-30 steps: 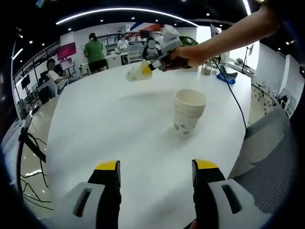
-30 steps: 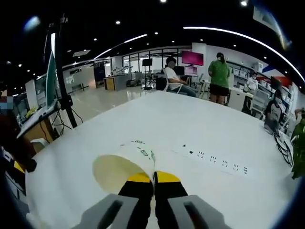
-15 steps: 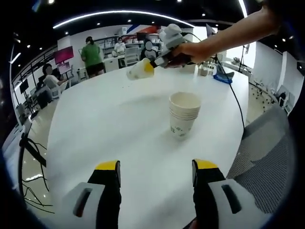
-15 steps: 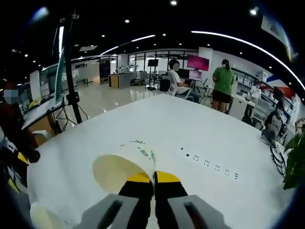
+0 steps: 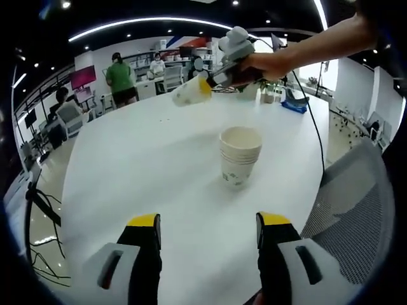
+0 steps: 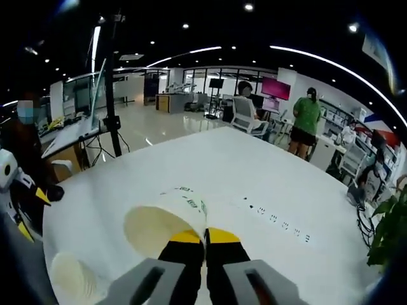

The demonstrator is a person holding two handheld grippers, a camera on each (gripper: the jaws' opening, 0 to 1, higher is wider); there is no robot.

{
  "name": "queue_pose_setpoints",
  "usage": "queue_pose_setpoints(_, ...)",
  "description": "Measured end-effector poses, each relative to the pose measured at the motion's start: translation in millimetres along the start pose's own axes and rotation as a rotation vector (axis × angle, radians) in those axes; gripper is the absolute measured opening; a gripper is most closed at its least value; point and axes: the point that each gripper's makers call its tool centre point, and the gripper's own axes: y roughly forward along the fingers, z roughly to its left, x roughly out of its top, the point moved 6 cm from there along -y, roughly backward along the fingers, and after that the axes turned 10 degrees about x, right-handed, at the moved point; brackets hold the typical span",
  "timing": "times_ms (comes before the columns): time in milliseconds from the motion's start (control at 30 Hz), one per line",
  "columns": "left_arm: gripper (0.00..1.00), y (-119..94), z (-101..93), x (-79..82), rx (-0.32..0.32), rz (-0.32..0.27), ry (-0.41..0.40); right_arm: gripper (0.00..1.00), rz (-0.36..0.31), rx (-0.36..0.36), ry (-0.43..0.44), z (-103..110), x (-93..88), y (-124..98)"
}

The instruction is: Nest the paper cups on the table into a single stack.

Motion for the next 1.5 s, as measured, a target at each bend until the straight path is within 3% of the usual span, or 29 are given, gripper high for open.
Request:
queue_pose_setpoints(533,0.59,-4,-3.5,-0.6,-0.002,-0.006,0.008,0.00,0.042,0.077,-0.050,22,-2.4,-13)
queue_pose_setpoints(967,0.59,-3,-7.2,-1.6,-0.009,-0.008,0.014,0.00,0.115,0.177,-0.175,56,-9.2,-30)
queue_pose_setpoints(1167,0.59,-4,-9.7,-0.6,-0.012,-0.009,0.017,0.00,0.168,0.254,-0.222,76,-12.2,-38)
queue_pose_setpoints(1500,0.59,-5,-12.5,0.4,-0.017,-0.010,0.019,0.00,0.229,0.335,-0.295,93,-15.0,-45)
